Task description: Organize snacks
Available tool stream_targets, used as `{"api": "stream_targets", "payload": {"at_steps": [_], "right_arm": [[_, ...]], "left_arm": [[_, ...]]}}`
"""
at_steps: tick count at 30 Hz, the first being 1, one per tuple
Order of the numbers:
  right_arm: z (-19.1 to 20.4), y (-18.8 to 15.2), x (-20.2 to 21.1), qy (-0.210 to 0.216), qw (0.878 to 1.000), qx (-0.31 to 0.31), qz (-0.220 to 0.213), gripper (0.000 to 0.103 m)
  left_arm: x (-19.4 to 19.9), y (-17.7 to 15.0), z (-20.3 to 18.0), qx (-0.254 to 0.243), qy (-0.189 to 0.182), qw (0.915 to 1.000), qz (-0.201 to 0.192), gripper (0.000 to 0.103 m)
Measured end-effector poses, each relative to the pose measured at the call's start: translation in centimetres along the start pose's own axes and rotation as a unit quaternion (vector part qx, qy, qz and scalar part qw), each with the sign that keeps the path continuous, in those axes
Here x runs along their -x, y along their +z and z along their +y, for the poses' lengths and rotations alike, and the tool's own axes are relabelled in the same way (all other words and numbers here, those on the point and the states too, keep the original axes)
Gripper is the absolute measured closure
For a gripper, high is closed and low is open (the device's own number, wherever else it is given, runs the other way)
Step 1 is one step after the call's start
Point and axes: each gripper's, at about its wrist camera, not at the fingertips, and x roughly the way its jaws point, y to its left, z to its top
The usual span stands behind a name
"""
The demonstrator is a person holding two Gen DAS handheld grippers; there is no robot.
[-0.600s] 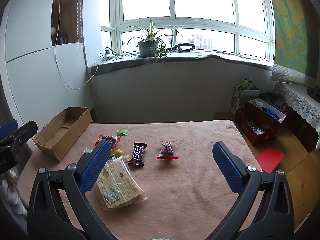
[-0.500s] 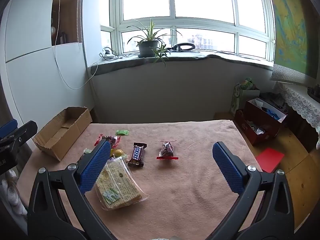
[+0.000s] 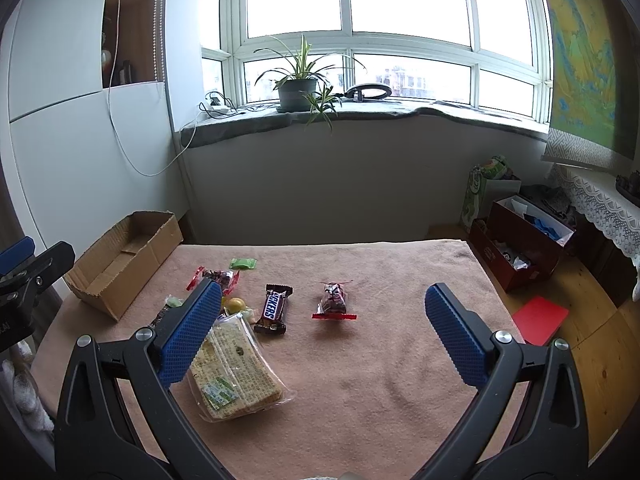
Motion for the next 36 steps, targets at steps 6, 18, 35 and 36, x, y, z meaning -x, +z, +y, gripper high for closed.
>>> {"api": "stream_targets", "payload": {"at_steps": [6,18,35,36], "right_arm": [[-0.3,0.1,-0.2,0.000,1.000,-0.001,0.004,0.000],[-0.6,-0.4,0.5,-0.002,1.000,0.001,-0.002,0.000],[-1.2,-2.7,3.1,0.076,0.997,0.007,0.011,0.000],[-1.2,-3.0,3.1,0.083,0.996,0.005,0.018,0.000]], "left_arm": [[-0.1,-0.4,0.1,-0.001,0.001,1.0000,0.003,0.000],[0.7,-0.6,-0.1,-0.004,0.004,1.0000,-0.007,0.000],[2.6,-4.2,2.8,0.072,-0.057,0.9955,0.024,0.000],[2.8,-4.7,3.1,0.073,-0.056,0.9953,0.028,0.000]]}}
